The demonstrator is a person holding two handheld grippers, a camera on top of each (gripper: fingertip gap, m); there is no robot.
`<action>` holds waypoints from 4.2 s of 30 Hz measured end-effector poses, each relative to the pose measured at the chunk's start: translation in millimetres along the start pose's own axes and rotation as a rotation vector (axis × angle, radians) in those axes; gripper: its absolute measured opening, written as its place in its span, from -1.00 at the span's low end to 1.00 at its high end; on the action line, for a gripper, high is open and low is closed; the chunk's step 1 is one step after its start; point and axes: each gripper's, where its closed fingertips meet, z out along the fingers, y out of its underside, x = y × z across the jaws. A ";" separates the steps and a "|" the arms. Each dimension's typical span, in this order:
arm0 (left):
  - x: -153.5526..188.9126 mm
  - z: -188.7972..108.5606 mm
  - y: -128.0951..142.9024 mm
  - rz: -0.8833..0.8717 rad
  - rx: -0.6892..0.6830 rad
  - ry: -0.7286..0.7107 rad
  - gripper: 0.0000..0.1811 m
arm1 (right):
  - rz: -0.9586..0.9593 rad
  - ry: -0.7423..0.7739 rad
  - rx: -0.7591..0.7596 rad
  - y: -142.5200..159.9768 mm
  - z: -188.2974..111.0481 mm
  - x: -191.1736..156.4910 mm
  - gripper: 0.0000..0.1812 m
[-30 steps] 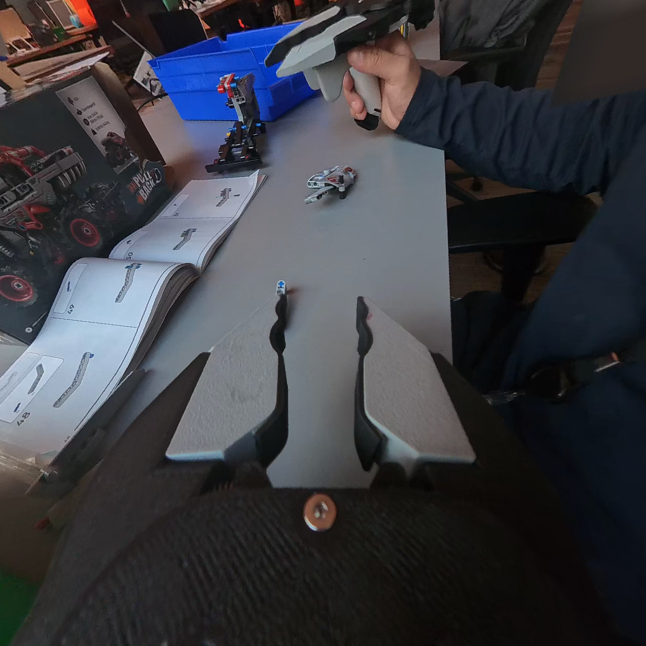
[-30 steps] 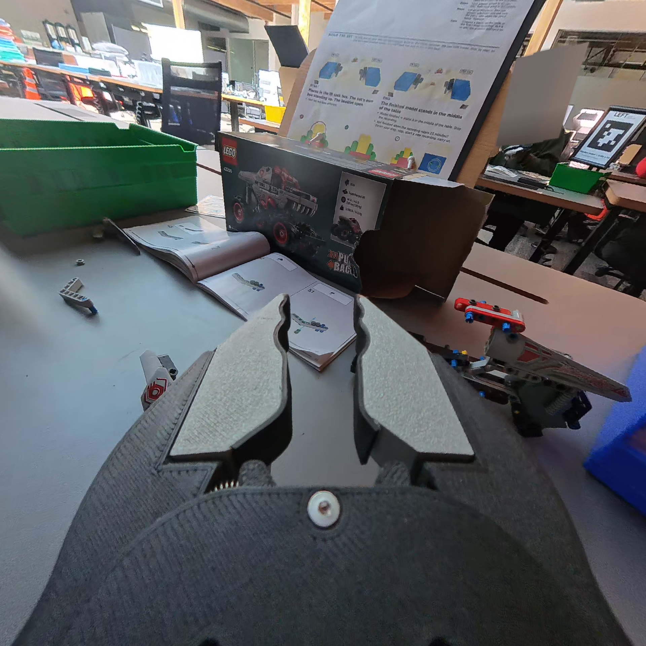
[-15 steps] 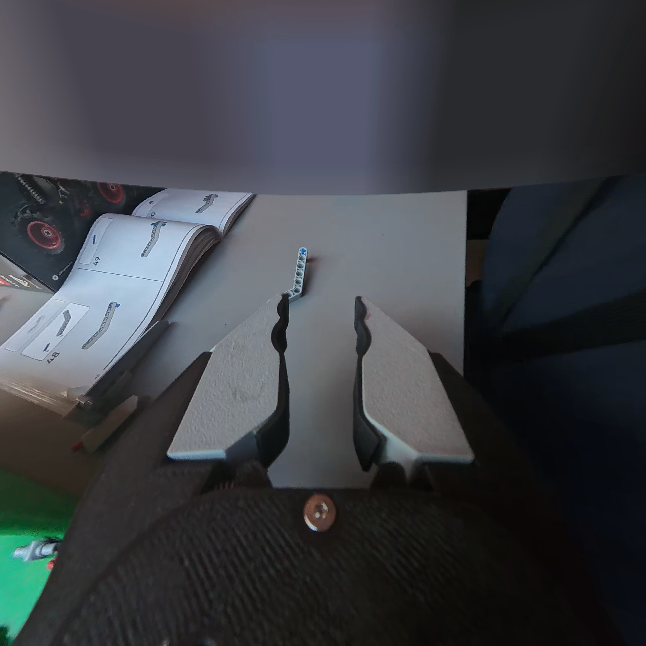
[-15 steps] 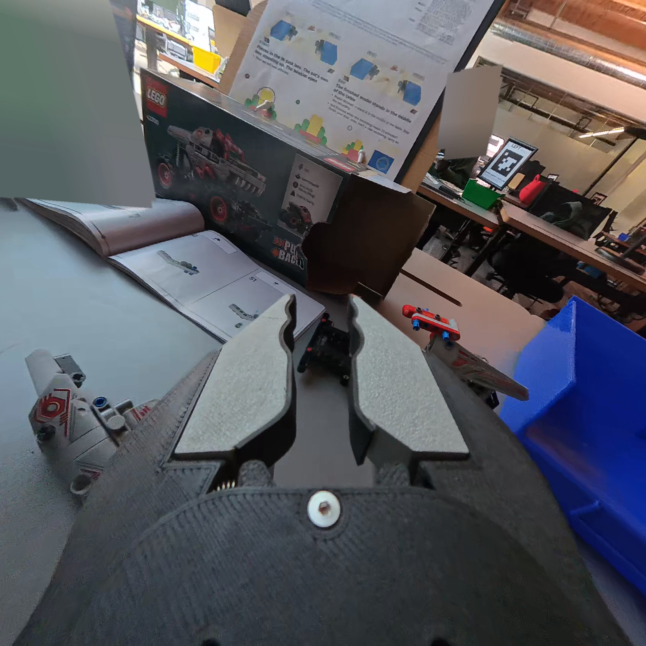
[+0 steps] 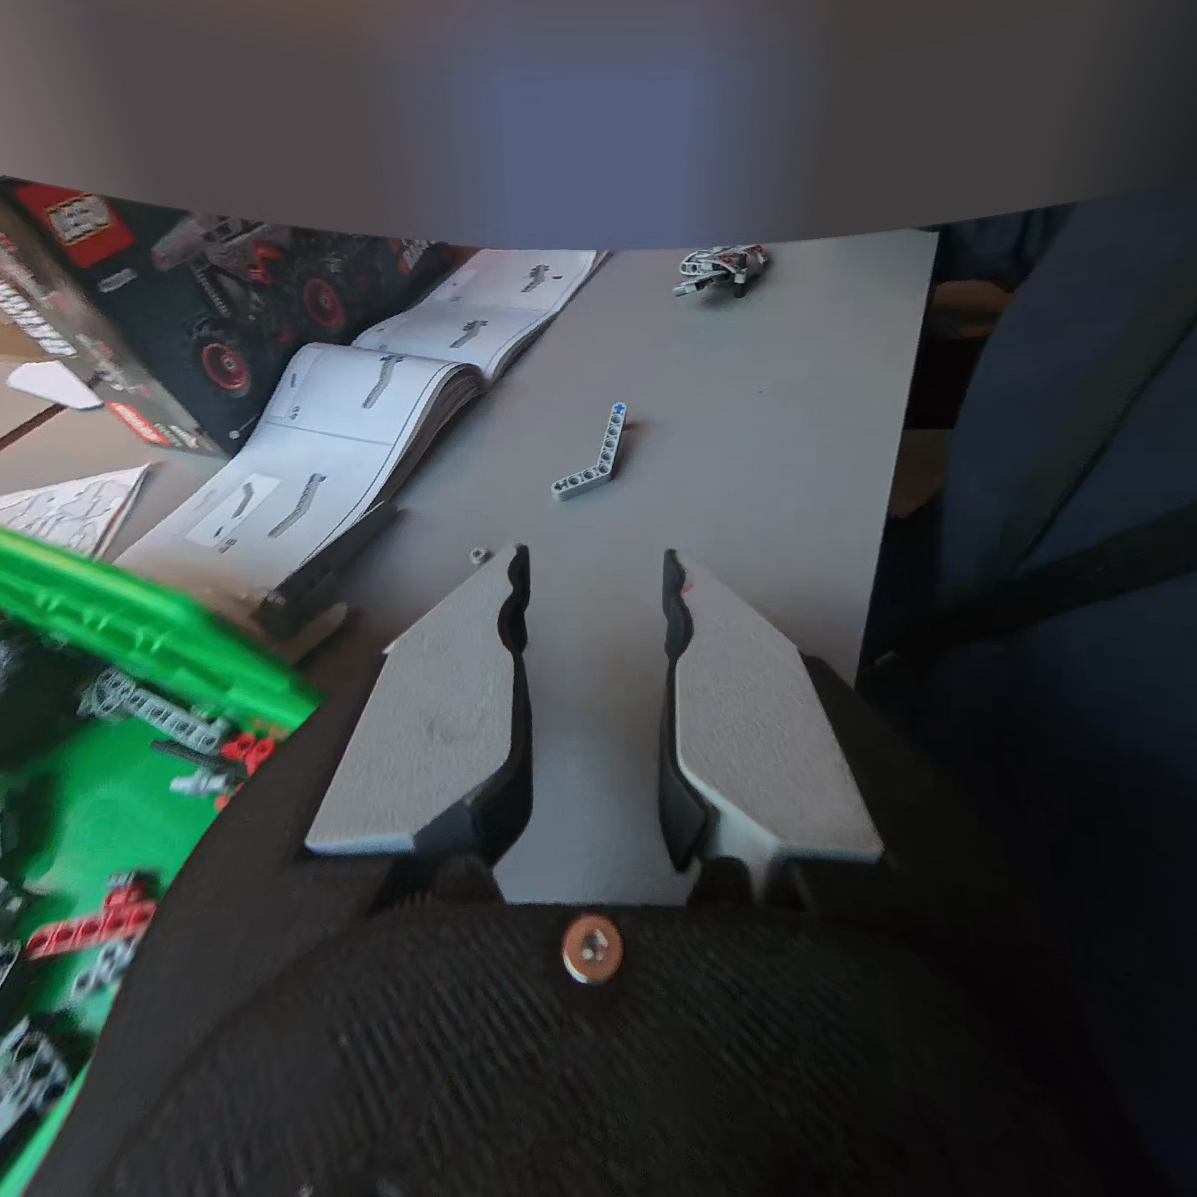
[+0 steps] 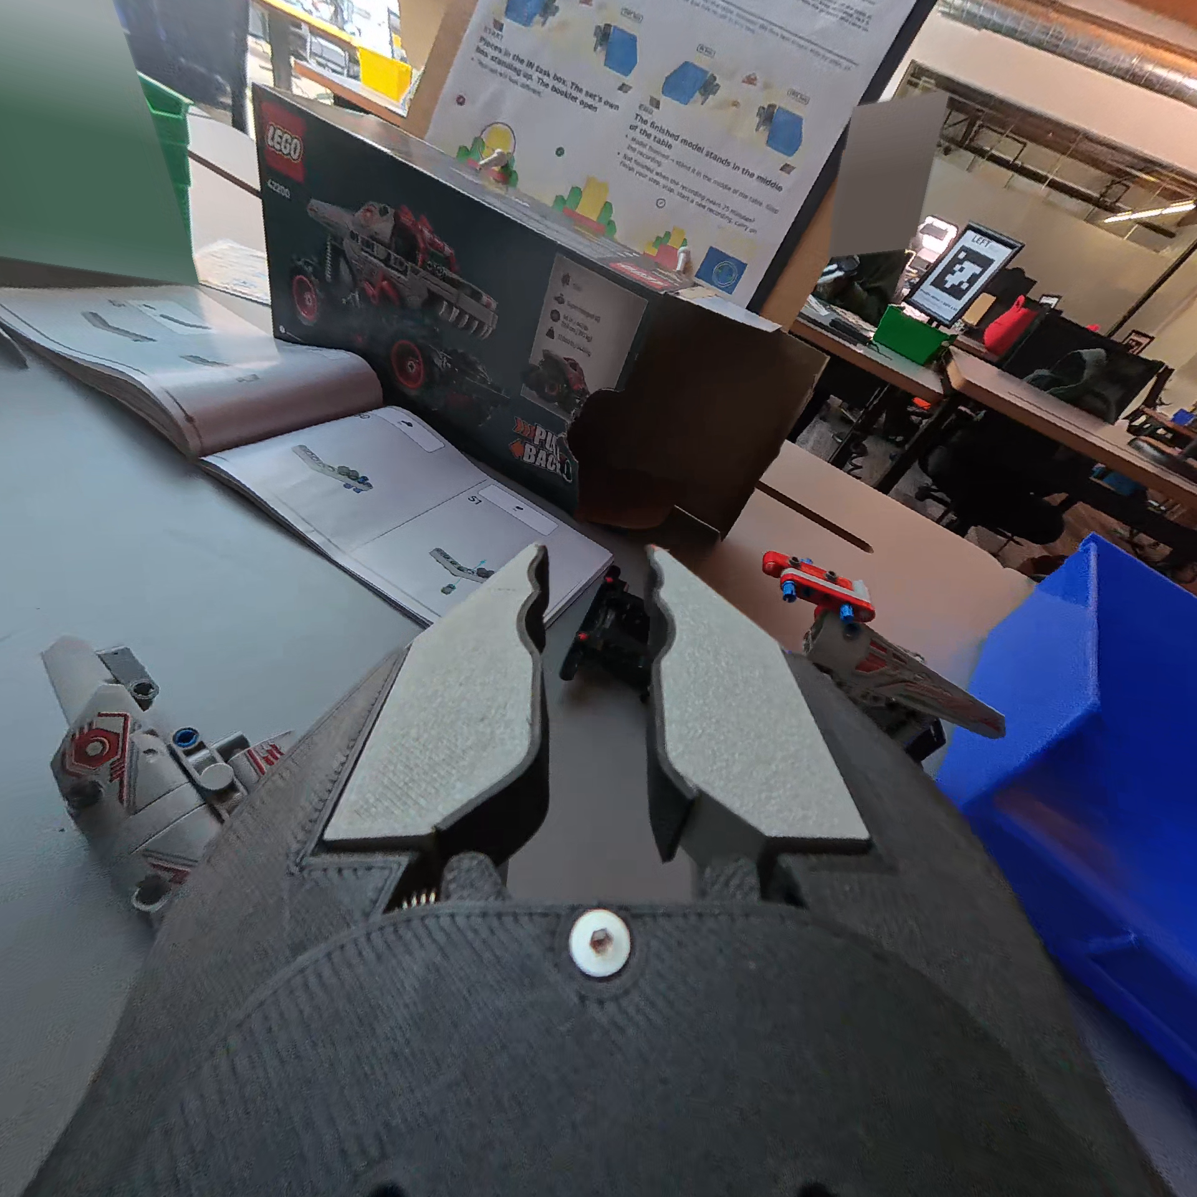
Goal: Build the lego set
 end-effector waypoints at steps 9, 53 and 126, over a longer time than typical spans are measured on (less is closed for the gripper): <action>-44.6 -75.7 16.5 -0.253 0.068 -0.189 -0.71 | -0.037 0.008 0.029 -9.5 -3.3 -5.2 -0.73; -70.2 -86.2 12.9 -0.220 0.158 -0.319 -0.96 | -0.048 0.004 0.048 -12.4 -7.1 -7.5 -0.74; -159.3 -85.2 -34.8 -0.279 -0.486 -0.375 -1.00 | 0.030 -0.109 0.295 -51.6 -47.4 -21.7 -0.80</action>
